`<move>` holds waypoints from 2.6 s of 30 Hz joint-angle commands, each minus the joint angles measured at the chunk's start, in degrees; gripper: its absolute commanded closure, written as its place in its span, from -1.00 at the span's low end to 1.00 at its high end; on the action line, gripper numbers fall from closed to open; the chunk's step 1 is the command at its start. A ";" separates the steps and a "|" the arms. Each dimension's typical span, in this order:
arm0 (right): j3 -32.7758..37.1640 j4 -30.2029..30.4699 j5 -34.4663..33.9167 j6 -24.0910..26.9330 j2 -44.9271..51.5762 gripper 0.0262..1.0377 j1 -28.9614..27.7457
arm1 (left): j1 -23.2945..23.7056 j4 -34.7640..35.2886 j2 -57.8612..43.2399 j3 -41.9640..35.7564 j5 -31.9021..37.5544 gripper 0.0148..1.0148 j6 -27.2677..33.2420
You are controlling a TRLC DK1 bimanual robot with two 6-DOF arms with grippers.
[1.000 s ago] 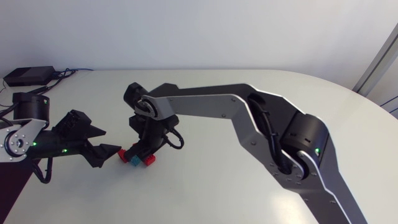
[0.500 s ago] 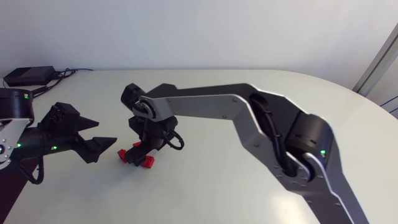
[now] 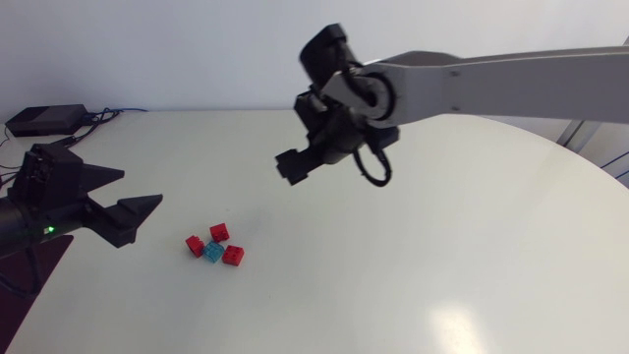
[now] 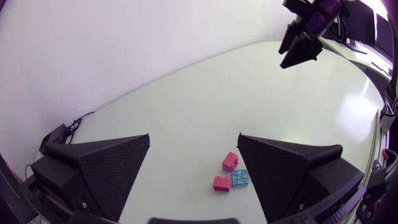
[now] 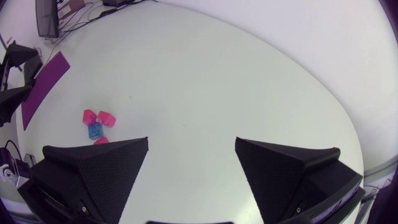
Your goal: Sort duplo bricks by size, large to the right and small to the left
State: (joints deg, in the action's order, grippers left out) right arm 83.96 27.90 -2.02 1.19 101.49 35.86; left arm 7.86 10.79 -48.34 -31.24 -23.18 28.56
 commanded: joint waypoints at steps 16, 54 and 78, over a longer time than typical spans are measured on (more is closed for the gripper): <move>-33.43 -12.43 -6.06 3.82 -34.08 -0.94 -16.70 | -2.67 4.24 14.76 3.82 7.36 -0.93 -9.57; -66.22 -20.40 -3.40 7.53 -81.68 -0.94 -36.59 | -4.08 0.01 36.45 16.86 17.81 -0.93 -18.19; -83.96 -27.90 2.02 -1.19 -101.49 -0.94 -35.86 | -7.86 -10.79 48.34 31.24 23.18 -0.93 -28.56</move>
State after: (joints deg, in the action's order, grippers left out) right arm 2.44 -0.05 -0.16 1.26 0.47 -0.34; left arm 0.30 0.84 -0.47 -1.32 -0.38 1.76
